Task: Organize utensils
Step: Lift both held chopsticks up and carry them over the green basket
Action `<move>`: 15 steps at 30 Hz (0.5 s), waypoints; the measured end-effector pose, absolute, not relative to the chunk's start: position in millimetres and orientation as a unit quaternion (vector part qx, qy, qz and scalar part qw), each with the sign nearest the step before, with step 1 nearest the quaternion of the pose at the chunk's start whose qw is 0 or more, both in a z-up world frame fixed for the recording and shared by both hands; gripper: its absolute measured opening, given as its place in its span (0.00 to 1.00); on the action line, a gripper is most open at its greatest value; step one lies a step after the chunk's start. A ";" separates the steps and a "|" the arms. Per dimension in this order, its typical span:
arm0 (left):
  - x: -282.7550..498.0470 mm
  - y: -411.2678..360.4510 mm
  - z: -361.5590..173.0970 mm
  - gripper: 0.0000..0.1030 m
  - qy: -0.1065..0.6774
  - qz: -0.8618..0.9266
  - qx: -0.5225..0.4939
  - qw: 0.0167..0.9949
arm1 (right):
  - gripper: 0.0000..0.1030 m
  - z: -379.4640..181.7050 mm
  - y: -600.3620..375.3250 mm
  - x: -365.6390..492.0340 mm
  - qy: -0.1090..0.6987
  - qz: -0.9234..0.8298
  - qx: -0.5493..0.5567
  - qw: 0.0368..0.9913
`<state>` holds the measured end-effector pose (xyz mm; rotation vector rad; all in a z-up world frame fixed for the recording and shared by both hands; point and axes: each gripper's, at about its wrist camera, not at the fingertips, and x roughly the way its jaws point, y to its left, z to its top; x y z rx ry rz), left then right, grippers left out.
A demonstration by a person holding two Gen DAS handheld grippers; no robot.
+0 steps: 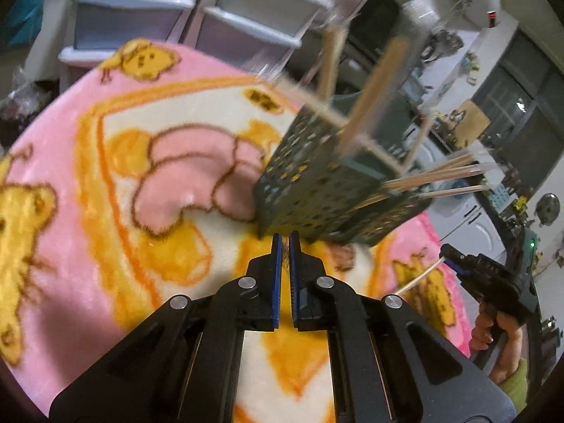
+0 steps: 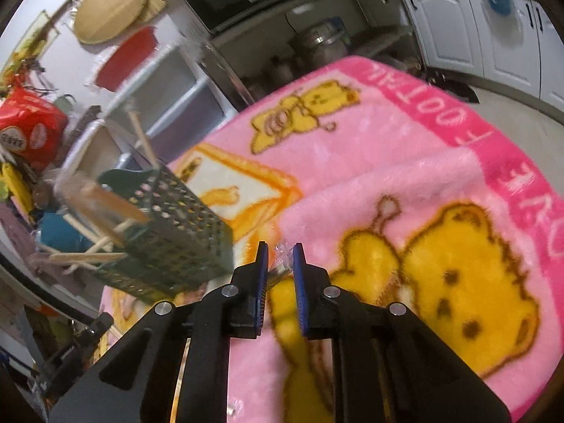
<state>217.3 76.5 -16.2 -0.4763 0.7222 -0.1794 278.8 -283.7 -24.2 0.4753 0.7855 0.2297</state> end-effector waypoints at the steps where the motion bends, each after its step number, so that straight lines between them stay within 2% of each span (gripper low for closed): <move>1: 213.7 75.2 -9.8 0.02 0.343 -0.091 -0.229 0.907 | 0.13 -20.2 -284.5 275.6 0.373 0.114 0.228 0.892; 4: 202.6 68.5 14.9 0.02 0.313 -0.100 -0.212 0.920 | 0.08 -1.9 -284.7 261.2 0.350 0.127 0.224 0.901; 15: 177.6 38.5 81.6 0.02 0.250 -0.154 -0.177 0.939 | 0.06 61.8 -259.3 216.6 0.277 0.178 0.161 0.930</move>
